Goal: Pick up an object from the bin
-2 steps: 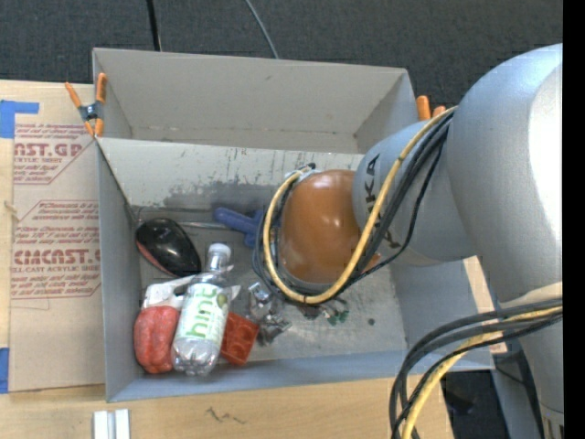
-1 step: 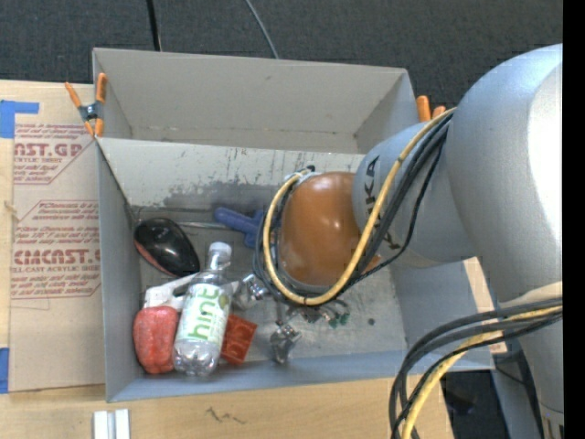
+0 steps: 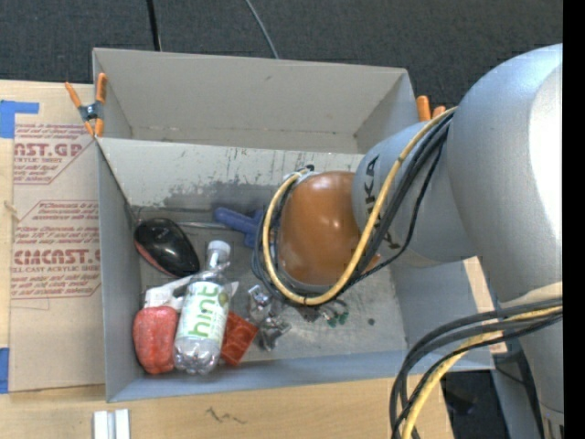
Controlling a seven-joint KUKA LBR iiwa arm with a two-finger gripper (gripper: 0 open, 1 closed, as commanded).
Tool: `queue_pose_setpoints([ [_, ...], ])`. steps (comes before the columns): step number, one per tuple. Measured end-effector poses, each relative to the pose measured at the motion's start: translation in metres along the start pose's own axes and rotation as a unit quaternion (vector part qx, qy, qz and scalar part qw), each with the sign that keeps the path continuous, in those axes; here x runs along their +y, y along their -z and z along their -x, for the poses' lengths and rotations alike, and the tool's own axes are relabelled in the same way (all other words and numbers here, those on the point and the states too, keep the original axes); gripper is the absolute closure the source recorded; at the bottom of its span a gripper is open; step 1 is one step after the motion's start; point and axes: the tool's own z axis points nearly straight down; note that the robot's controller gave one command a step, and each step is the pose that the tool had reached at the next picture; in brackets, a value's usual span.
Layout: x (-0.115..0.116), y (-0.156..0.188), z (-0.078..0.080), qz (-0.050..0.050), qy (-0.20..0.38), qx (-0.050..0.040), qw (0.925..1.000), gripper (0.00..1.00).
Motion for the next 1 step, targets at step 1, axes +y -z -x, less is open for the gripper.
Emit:
queue_pose_setpoints([
  [1,0.0,0.0,0.0,0.0,0.0,0.0,1.0,1.0],
])
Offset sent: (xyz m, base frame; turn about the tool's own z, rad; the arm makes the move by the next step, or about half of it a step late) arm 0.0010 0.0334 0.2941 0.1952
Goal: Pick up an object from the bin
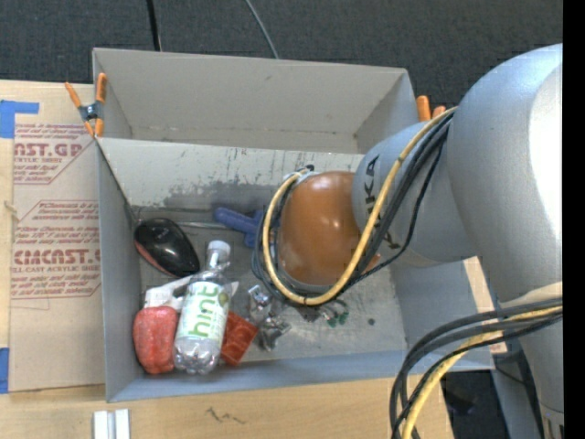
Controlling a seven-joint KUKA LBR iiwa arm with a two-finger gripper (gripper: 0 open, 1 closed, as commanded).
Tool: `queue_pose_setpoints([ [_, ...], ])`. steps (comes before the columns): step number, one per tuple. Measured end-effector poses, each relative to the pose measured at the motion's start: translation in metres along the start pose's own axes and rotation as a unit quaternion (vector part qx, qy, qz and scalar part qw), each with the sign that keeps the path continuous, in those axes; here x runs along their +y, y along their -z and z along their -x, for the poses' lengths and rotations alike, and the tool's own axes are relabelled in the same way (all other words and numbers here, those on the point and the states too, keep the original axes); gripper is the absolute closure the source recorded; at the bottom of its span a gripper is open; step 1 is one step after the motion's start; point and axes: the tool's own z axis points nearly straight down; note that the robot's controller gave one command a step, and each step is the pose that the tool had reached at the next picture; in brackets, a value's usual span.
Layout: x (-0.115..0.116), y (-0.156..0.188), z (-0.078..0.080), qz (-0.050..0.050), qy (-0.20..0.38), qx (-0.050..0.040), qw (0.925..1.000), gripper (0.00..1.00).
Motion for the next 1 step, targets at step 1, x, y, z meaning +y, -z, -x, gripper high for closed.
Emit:
queue_pose_setpoints([
  [1,0.005,0.0402,-0.0004,0.002,-0.016,0.0047,0.9999,1.0],
])
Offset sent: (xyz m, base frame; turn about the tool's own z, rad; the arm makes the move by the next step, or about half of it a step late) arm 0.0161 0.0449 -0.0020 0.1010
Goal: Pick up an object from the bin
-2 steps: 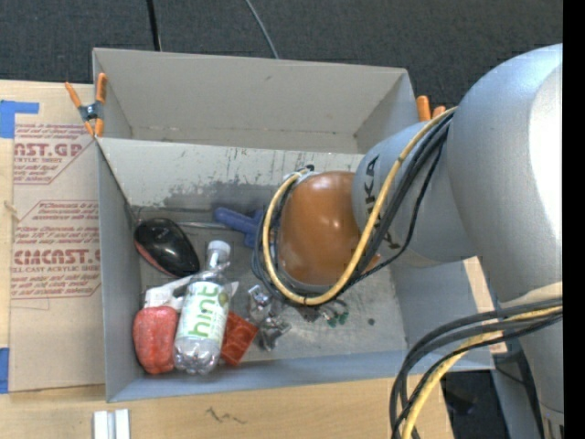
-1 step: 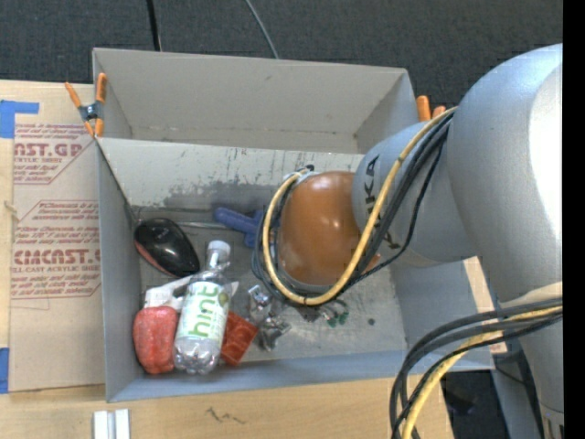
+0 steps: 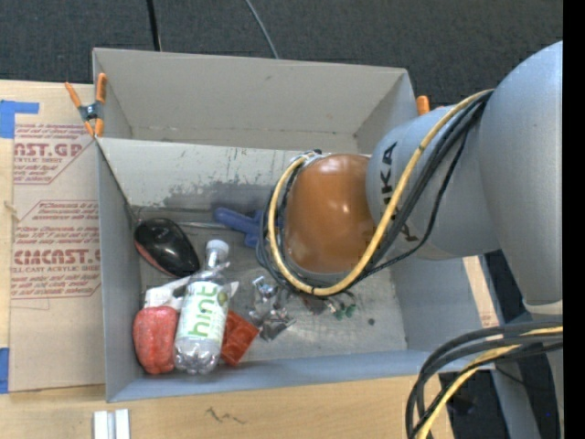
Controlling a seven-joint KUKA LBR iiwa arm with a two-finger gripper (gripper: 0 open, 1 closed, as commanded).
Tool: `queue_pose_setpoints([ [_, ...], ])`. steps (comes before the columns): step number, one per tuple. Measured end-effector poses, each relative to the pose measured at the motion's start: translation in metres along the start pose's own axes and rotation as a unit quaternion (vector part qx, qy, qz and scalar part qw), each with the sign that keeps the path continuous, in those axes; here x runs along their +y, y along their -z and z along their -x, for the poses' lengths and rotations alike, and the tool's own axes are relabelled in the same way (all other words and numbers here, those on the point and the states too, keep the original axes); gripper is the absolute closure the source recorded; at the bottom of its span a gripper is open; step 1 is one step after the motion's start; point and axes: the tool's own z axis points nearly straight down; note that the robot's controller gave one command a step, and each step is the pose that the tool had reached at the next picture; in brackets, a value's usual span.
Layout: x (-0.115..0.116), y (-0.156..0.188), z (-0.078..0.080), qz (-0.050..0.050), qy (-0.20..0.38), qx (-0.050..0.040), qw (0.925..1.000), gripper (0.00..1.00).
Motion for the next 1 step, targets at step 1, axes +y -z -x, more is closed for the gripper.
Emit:
queue_pose_setpoints([
  [1,0.0179,-0.0275,0.0386,-0.006,-0.037,-0.0004,0.9993,0.0],
])
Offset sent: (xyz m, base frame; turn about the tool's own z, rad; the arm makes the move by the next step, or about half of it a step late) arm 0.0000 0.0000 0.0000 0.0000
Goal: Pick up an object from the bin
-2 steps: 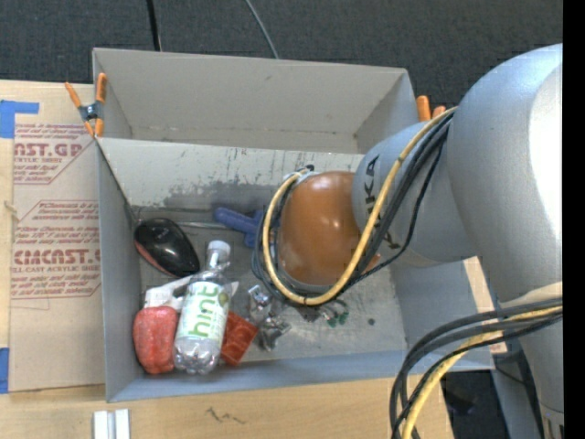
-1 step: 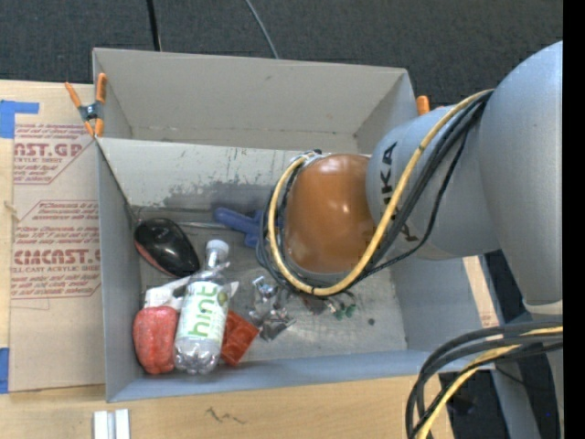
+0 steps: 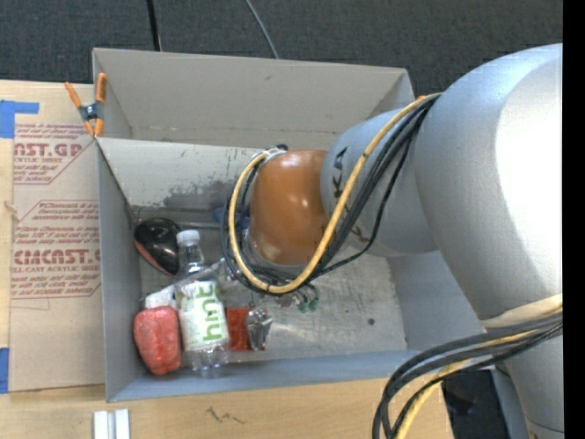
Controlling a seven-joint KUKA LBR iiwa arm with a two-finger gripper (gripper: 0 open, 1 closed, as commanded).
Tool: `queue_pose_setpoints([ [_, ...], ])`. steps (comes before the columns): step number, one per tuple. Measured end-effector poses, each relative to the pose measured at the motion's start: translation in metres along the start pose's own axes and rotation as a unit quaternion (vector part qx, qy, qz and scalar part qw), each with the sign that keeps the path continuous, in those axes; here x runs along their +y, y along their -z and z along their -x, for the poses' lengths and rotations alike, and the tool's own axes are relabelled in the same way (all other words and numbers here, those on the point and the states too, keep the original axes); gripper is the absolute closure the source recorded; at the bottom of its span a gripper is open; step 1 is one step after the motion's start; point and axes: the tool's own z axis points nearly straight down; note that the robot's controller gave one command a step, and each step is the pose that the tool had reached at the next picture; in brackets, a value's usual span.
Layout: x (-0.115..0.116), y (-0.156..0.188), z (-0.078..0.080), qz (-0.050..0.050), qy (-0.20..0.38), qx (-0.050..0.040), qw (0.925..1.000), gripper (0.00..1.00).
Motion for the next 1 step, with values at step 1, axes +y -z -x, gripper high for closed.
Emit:
queue_pose_setpoints([
  [1,0.0014,0.0031,0.0128,-0.001,-0.001,-0.0284,0.9996,1.0],
])
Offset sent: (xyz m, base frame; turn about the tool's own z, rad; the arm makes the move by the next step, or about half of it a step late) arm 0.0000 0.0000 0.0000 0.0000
